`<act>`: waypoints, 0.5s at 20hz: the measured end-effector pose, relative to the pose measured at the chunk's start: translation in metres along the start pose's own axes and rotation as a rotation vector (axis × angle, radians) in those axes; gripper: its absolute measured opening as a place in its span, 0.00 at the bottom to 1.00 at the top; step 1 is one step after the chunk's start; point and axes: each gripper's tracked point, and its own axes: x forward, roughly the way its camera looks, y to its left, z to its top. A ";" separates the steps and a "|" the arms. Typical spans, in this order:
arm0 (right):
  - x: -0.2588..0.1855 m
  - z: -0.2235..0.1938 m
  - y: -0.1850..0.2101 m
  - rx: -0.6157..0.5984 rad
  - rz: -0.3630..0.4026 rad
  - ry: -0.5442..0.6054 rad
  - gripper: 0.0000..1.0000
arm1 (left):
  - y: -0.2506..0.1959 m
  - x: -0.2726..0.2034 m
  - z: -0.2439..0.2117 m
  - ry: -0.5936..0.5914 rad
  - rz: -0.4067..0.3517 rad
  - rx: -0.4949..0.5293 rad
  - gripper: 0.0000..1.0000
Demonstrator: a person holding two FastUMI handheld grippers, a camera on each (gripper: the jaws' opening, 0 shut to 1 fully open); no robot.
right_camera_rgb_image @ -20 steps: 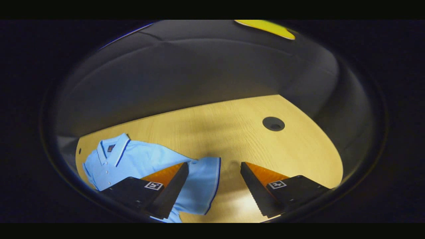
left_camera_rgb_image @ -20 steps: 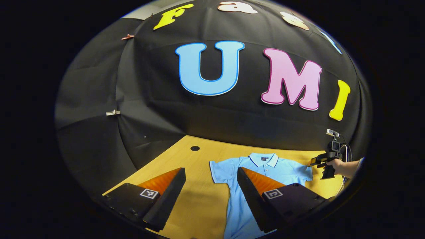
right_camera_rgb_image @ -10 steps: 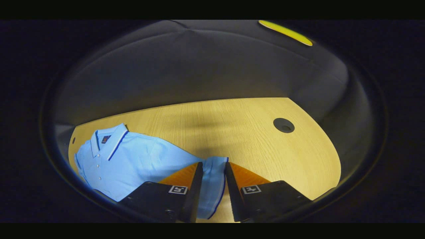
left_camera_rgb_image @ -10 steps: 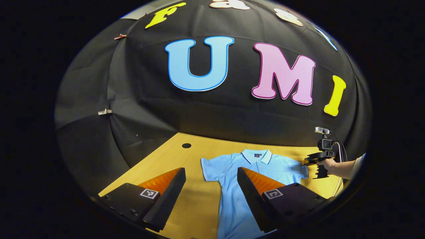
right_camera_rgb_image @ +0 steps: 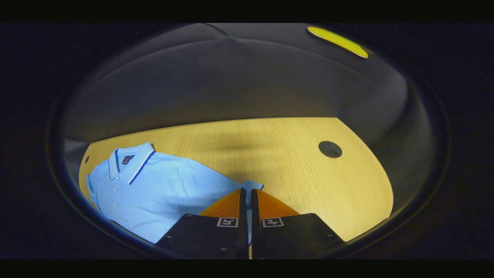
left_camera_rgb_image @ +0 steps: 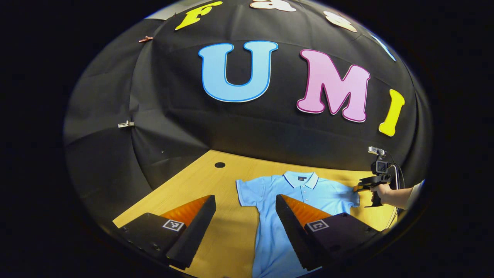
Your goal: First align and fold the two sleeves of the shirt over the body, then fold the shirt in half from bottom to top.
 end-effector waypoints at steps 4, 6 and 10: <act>-0.034 0.034 0.029 -0.039 0.016 -0.080 0.02 | 0.004 -0.007 0.001 -0.013 0.004 -0.008 0.99; -0.048 0.043 0.056 -0.078 0.043 -0.105 0.10 | 0.005 -0.009 0.000 -0.019 0.002 -0.017 0.99; -0.073 0.037 0.141 -0.150 0.147 -0.129 0.05 | 0.012 -0.013 -0.002 -0.031 0.009 -0.036 0.99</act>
